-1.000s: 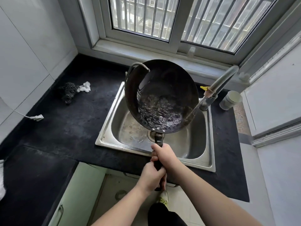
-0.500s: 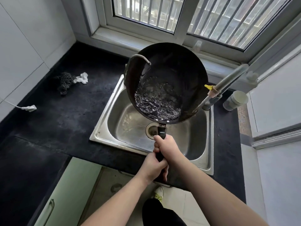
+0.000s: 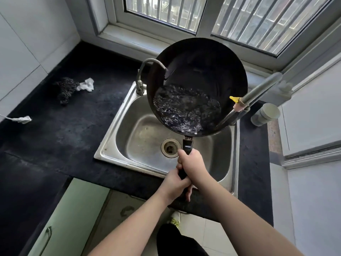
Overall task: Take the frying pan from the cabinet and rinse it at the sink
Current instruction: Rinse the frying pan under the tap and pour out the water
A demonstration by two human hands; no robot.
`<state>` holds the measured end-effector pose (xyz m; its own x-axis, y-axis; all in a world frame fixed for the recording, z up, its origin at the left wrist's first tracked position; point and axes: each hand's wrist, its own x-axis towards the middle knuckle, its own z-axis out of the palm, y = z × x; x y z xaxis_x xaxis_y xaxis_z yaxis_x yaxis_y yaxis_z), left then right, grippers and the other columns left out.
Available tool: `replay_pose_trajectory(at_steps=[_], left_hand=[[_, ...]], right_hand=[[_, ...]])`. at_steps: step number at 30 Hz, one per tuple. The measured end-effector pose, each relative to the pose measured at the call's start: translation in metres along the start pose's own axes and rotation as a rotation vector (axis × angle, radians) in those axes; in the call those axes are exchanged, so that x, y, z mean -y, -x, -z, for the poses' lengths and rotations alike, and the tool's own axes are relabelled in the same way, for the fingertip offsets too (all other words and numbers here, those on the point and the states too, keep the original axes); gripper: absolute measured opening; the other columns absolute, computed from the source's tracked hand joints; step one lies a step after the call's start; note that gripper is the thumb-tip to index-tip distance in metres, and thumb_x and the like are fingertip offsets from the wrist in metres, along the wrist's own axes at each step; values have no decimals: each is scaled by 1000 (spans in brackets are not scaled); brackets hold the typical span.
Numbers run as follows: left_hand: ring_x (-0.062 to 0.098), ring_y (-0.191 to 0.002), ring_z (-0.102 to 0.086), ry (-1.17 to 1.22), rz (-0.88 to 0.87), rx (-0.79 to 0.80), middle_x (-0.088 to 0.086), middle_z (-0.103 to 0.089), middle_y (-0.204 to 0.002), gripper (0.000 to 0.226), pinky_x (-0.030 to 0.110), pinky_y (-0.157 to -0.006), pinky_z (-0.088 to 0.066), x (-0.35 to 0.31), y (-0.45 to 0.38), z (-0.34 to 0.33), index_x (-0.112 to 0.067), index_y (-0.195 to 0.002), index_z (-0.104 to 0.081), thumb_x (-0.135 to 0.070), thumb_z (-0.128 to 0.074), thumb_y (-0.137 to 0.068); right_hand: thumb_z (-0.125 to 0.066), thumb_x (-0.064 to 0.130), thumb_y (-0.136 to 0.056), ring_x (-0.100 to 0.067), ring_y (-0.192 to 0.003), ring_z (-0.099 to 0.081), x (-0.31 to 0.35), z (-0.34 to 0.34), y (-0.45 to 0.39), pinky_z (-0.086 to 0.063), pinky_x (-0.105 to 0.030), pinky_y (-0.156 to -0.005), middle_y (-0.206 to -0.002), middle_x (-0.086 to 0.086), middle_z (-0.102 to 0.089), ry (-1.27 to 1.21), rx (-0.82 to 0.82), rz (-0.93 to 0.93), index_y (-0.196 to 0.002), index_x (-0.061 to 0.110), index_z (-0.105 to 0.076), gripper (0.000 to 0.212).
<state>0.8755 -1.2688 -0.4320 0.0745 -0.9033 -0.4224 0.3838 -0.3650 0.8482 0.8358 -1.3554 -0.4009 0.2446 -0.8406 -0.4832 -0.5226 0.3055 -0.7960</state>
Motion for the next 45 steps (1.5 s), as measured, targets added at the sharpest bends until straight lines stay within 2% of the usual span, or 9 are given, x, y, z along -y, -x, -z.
replay_pose_trajectory(at_steps=[8,17,23,26,31,36,41,45], left_hand=[[23,-32,-47,62,-4,39,14,-50,-50,7,26,-41,-40,3,-1,-14,3,-82,-52,-4,-50,-81],[24,-36,-50,40,-1,30,15,-51,-51,9,28,-41,-44,1,-9,-20,5,-79,-54,2,-50,-86],[24,-34,-50,-11,-19,6,14,-52,-46,18,27,-40,-44,0,-21,-17,1,-63,-51,-4,-52,-80],[24,-35,-51,-22,-31,10,14,-52,-47,15,27,-39,-45,-2,-28,-15,2,-67,-52,-3,-52,-81],[24,-35,-53,-73,-48,-15,14,-53,-48,18,29,-42,-46,0,-36,-17,14,-81,-53,-4,-53,-83],[24,-34,-52,-78,-35,-17,14,-53,-47,16,28,-41,-45,0,-37,-19,3,-69,-53,2,-51,-85],[26,-37,-53,-137,-30,-30,18,-55,-51,24,27,-44,-44,6,-33,-13,-2,-57,-53,-5,-53,-81],[26,-36,-51,-137,-31,-12,16,-54,-50,23,28,-43,-44,2,-25,-10,1,-59,-52,-3,-51,-82]], right_hand=[[-50,17,-81,-19,-45,-52,-5,13,3,-48,-32,-55,-46,0,-52,95,-56,23,-56,15,-46,26],[-50,17,-82,-19,-47,-52,-4,23,-3,-48,-33,-57,-47,-1,-53,130,-53,63,-54,14,-46,28],[-51,19,-84,-20,-48,-52,0,24,-13,-49,-35,-57,-46,2,-51,88,-31,86,-56,16,-45,29],[-51,21,-82,-20,-48,-51,1,24,-20,-48,-37,-57,-46,3,-50,74,-27,93,-57,17,-45,26],[-51,18,-84,-18,-47,-50,3,28,-22,-47,-33,-56,-45,3,-50,54,-40,101,-55,16,-45,29],[-50,20,-84,-18,-46,-50,1,31,-23,-48,-35,-57,-45,2,-50,53,-21,97,-53,16,-45,32],[-51,19,-85,-20,-46,-48,-4,25,-20,-46,-35,-57,-44,1,-49,-3,-14,62,-47,18,-44,38],[-52,17,-85,-20,-46,-46,-5,19,-17,-44,-34,-55,-44,2,-47,-53,-16,40,-51,18,-44,35]])
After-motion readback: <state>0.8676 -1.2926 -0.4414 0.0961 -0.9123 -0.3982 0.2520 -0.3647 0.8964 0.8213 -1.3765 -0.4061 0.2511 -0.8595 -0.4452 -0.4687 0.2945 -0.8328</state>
